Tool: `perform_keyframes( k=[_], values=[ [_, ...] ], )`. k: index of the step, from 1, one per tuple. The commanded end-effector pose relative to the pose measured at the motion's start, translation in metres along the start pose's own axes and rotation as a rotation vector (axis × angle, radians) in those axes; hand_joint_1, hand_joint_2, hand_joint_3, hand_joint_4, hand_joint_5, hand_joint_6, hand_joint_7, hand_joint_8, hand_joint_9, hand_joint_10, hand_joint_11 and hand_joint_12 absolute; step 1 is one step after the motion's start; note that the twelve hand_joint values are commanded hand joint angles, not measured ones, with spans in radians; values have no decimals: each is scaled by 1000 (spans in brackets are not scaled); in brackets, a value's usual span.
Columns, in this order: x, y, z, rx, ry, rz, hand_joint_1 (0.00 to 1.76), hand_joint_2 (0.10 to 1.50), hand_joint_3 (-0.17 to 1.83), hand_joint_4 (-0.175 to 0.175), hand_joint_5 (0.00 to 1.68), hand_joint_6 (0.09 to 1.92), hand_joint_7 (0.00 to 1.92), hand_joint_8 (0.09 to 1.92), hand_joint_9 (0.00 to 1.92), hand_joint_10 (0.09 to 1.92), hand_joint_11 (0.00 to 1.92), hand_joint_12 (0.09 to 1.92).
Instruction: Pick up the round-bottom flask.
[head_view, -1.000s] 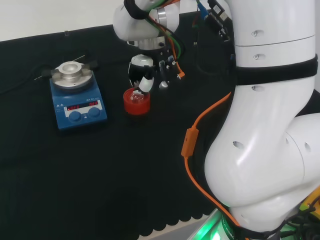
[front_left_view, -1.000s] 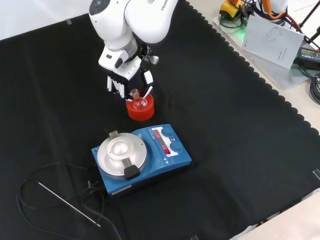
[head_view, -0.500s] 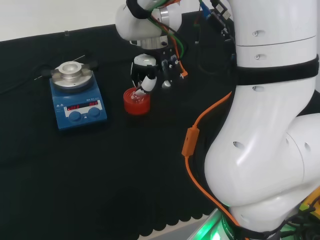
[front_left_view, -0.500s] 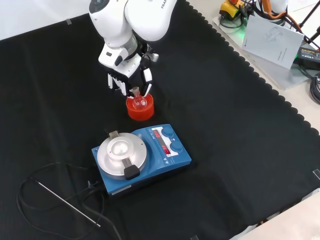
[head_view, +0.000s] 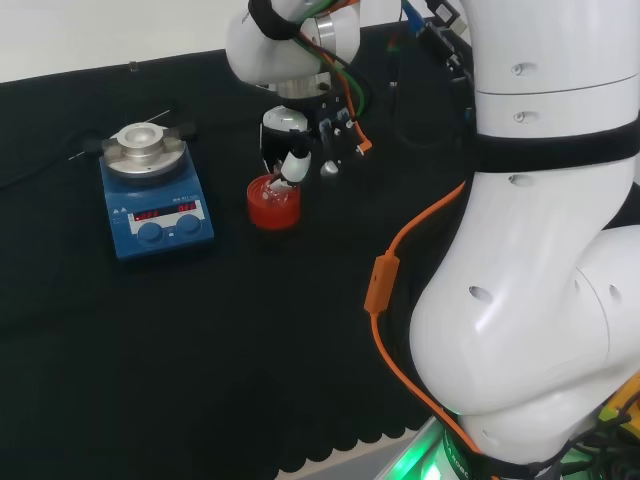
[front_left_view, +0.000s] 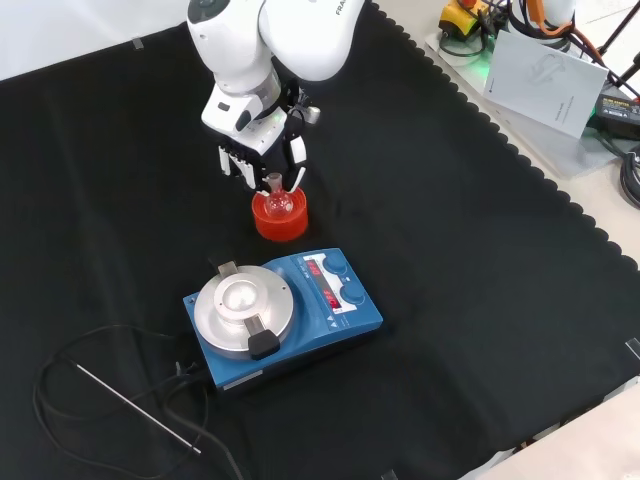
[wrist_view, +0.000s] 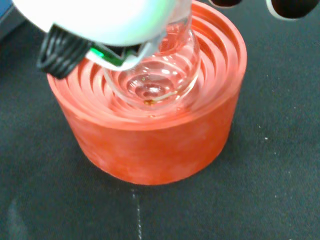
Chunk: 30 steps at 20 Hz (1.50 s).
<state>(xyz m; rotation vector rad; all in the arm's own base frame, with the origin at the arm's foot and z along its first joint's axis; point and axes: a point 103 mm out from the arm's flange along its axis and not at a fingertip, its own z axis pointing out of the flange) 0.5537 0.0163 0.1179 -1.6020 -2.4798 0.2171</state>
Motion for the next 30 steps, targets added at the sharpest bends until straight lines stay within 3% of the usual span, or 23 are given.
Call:
perform_keyframes(
  k=[1, 15, 30],
  values=[
    [5, 3, -5, -13, -26, -5, 1335, 460, 948, -175, 1290, 608, 1495, 587, 1647, 532, 1210, 1138],
    [10, 7, -9, -10, -52, -25, 1336, 446, 1011, -175, 1241, 709, 1449, 738, 1685, 534, 1335, 1025],
    [14, 2, -13, -18, -45, -26, 1337, 432, 1041, -175, 1239, 735, 1445, 763, 1689, 539, 1383, 978]
  ],
)
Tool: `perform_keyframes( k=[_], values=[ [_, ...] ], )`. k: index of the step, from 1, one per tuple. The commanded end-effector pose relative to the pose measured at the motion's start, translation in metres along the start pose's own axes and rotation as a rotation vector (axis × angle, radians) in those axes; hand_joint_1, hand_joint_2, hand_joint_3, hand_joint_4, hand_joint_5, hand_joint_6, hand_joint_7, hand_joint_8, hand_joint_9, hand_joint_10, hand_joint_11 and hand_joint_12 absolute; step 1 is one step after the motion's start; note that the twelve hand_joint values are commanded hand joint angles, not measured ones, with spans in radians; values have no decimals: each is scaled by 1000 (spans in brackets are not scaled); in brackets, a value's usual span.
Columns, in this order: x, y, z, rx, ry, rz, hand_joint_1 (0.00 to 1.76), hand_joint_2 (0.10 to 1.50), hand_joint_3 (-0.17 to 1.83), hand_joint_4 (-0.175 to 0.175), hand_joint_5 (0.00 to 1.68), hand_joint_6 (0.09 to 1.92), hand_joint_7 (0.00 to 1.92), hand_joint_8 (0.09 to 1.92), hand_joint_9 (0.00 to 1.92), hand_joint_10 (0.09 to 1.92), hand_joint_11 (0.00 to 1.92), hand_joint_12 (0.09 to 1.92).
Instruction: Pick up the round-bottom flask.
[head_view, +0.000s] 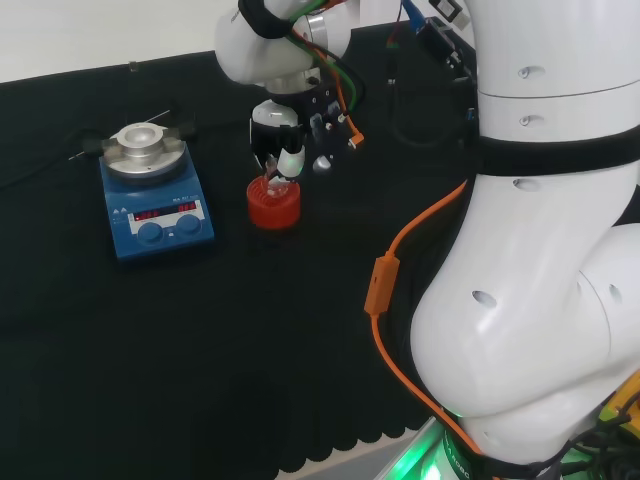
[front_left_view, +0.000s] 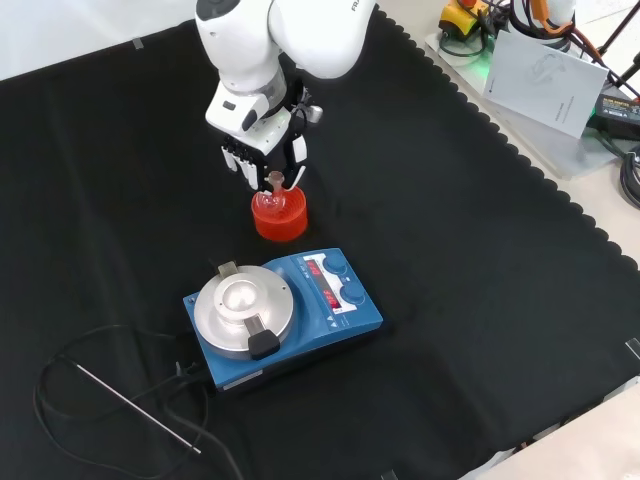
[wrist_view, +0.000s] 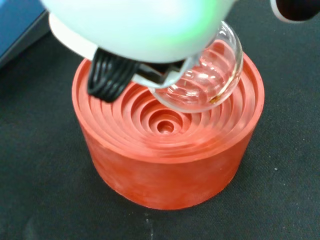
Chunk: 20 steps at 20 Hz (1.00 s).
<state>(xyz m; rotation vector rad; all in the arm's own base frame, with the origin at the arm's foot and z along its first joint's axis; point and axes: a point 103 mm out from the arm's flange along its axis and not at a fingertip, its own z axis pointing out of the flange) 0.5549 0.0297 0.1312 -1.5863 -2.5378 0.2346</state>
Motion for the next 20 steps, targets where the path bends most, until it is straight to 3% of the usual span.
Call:
perform_keyframes(
  k=[1, 7, 20],
  values=[
    [2, -2, 2, -2, 2, 2, 1337, 432, 1041, -175, 1238, 735, 1446, 763, 1689, 539, 1383, 978],
    [7, -3, 3, 7, -2, -12, 1338, 430, 1045, -175, 1237, 739, 1445, 766, 1689, 540, 1387, 976],
    [24, -12, -25, 10, -5, -18, 1338, 428, 1050, -175, 1236, 746, 1445, 770, 1689, 542, 1394, 971]
  ],
)
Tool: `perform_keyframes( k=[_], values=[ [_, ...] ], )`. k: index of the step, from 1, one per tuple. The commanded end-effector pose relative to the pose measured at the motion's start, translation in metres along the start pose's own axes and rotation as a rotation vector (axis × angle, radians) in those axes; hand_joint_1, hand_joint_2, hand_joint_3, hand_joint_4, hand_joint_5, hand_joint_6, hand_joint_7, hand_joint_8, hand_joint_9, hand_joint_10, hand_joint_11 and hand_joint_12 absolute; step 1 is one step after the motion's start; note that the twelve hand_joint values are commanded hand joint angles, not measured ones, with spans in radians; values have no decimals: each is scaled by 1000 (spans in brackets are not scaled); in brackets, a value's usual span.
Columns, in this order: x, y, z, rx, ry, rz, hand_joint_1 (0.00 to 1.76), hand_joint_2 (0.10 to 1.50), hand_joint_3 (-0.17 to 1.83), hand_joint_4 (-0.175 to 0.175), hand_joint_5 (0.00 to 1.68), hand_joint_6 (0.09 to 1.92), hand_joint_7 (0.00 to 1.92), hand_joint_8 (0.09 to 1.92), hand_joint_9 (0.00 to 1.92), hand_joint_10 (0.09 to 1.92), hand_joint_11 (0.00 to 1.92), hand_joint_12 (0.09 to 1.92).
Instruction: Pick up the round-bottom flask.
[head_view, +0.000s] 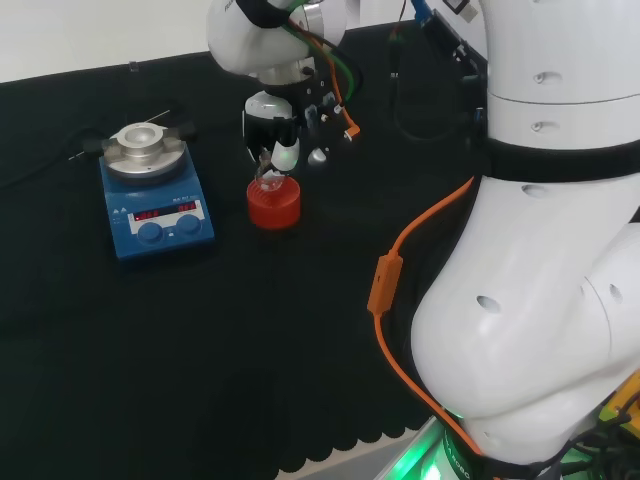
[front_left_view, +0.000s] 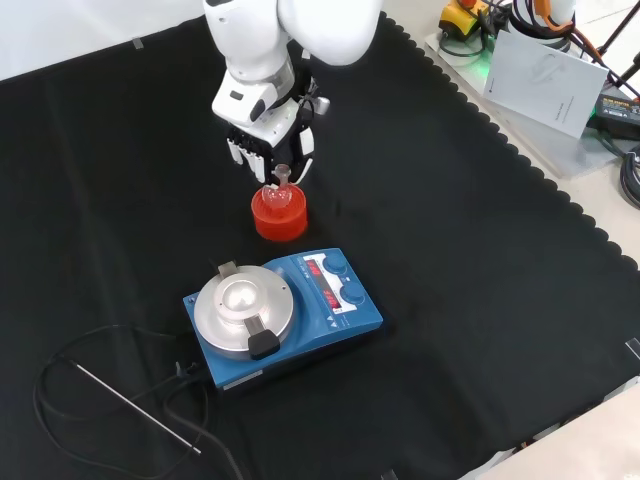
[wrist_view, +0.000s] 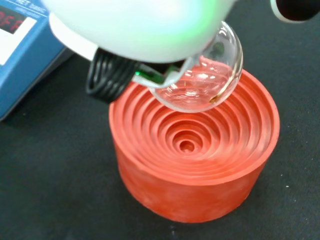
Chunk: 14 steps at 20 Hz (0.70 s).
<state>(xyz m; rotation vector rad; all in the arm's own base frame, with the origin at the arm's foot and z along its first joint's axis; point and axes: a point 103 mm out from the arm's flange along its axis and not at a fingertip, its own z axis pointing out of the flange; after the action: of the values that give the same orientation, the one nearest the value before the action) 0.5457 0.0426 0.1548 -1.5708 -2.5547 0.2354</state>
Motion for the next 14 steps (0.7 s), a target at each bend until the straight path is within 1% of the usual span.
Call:
perform_keyframes(
  k=[1, 6, 9, 14],
  values=[
    [9, -5, -5, 14, 1, -5, 1338, 428, 1051, -175, 1236, 746, 1445, 771, 1689, 543, 1395, 970],
    [12, -7, -18, 0, -11, -9, 1338, 427, 1053, -175, 1235, 749, 1444, 773, 1688, 543, 1399, 966],
    [14, -7, -20, 1, -12, -7, 1338, 426, 1054, -175, 1234, 751, 1444, 774, 1687, 544, 1400, 963],
    [21, -8, -26, 5, -23, -18, 1338, 426, 1055, -175, 1233, 753, 1444, 775, 1687, 545, 1402, 960]
  ],
)
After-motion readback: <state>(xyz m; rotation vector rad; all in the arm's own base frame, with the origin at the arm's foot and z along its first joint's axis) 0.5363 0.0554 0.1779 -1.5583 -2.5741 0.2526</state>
